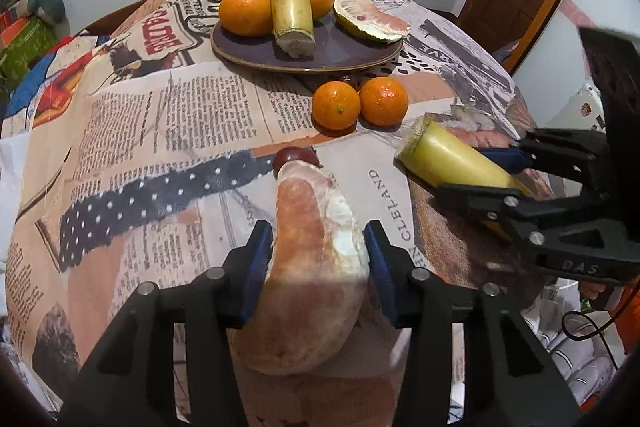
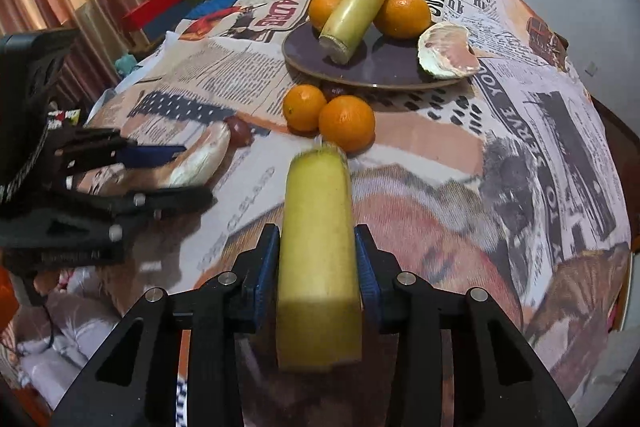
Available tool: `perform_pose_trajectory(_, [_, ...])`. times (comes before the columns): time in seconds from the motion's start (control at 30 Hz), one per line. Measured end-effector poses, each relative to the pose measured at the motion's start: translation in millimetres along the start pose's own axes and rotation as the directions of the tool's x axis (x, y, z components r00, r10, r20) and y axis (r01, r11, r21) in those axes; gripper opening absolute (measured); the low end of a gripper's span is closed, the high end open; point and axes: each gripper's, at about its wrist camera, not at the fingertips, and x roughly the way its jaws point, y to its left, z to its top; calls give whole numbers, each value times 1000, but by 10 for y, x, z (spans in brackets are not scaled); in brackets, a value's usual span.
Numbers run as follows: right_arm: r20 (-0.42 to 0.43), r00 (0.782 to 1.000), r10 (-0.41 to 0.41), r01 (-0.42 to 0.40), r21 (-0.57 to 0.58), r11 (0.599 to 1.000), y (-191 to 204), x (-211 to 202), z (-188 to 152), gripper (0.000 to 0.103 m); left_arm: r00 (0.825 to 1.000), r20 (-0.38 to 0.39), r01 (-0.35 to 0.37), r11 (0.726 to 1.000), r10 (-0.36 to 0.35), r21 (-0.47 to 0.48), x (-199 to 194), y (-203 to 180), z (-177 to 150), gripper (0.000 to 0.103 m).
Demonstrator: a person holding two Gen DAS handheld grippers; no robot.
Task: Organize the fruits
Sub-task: 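Lift the pomelo segment with the left tool while the right tool lifts the yellow cylinder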
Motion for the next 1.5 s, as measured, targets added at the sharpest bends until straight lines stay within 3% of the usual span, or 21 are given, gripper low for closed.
perform_pose_trajectory(0.27, [30,1000,10,-11,48,999,-42,16,85,33,999,32,-1,1000,2,-21,-107,43,20,41])
perform_pose_trajectory(0.53, [133,991,-23,14,67,998,-44,-376,72,32,989,148,-20,998,27,-54,-538,95,139,35])
perform_pose_trajectory(0.6, [168,985,-34,22,71,997,-47,-503,92,32,983,179,-21,998,31,-58,-640,107,185,31])
perform_pose_trajectory(0.67, [198,979,-45,30,74,997,-51,-601,107,32,981,195,-11,998,23,-61,-696,113,224,16])
perform_pose_trajectory(1.07, [294,953,-78,47,113,993,-229,-830,343,31,965,262,-12,997,32,-78,-759,162,465,13])
perform_pose_trajectory(1.5, [334,940,-74,43,98,994,-331,-779,647,31,942,333,0,994,36,-107,-776,332,940,13])
